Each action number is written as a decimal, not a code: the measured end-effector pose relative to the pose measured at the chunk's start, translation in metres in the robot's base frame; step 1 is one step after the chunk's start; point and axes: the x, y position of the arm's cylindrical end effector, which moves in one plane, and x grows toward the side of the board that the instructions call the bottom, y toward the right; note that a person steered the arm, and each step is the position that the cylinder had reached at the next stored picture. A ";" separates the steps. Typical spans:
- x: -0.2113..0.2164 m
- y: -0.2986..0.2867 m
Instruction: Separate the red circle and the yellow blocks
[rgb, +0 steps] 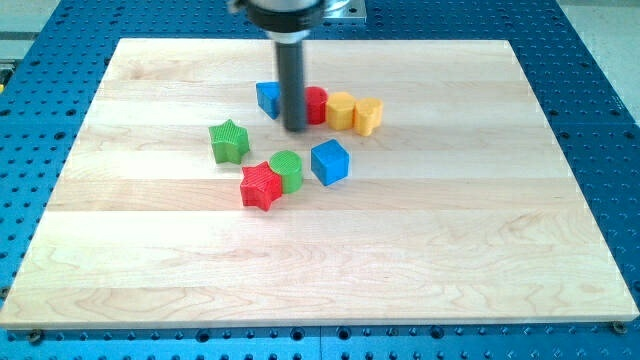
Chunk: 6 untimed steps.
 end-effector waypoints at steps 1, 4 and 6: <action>0.020 -0.017; -0.040 0.056; -0.006 0.080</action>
